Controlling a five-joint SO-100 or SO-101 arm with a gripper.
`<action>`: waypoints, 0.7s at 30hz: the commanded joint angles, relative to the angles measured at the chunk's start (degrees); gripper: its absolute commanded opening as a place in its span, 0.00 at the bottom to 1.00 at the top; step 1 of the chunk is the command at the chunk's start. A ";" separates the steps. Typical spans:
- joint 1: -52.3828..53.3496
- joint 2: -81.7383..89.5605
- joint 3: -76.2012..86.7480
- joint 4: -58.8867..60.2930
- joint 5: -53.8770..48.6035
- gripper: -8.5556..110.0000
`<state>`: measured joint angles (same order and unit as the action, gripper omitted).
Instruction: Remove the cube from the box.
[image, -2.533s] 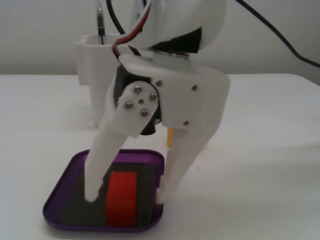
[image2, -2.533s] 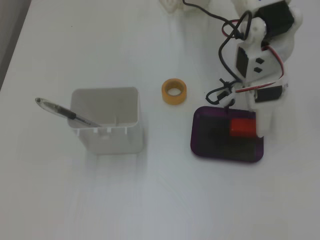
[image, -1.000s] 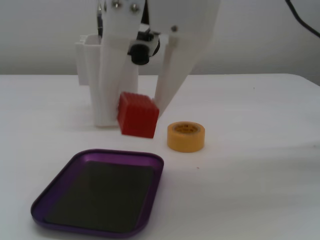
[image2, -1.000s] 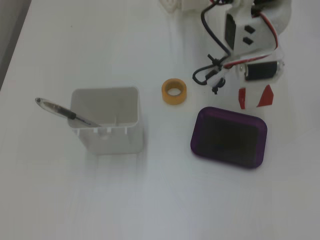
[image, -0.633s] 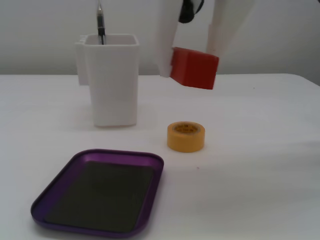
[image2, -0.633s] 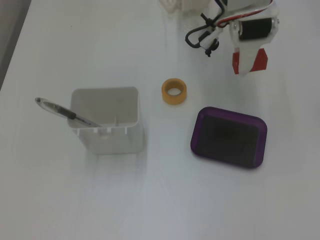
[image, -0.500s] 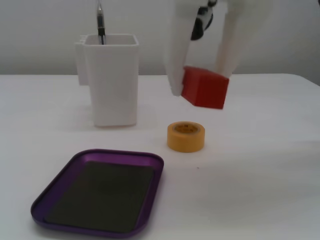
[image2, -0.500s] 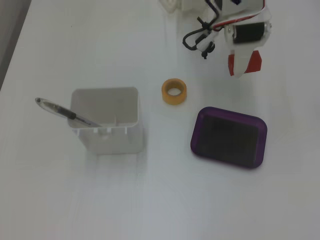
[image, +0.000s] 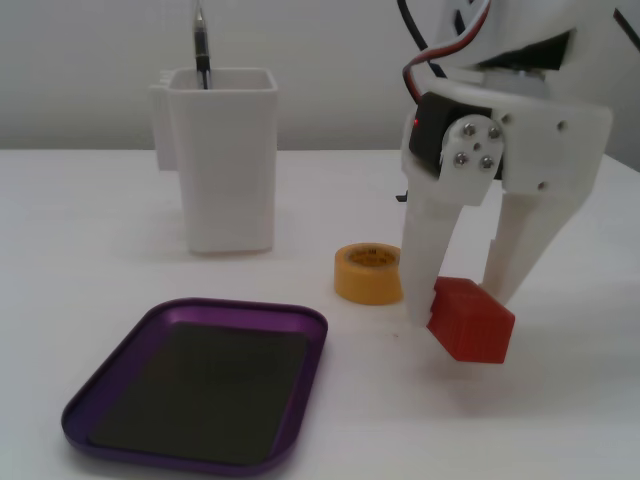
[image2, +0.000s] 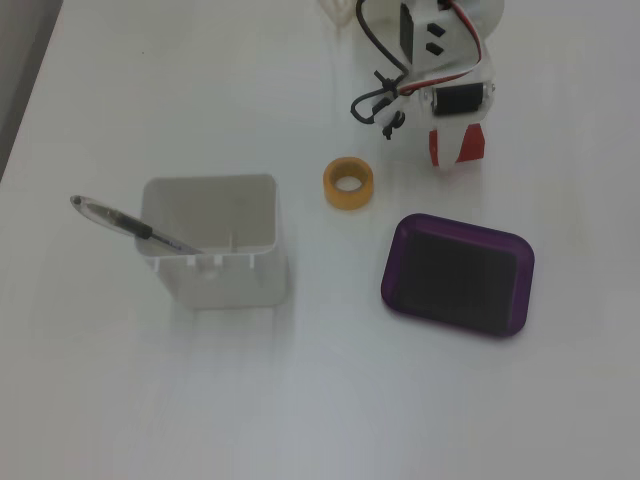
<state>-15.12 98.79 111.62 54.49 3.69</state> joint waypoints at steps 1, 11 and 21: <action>-0.09 3.52 1.14 -3.87 -0.44 0.07; -0.09 3.52 5.98 -8.09 -0.44 0.07; -0.26 4.57 4.83 -4.75 -0.44 0.18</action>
<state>-15.12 99.40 117.77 47.72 3.69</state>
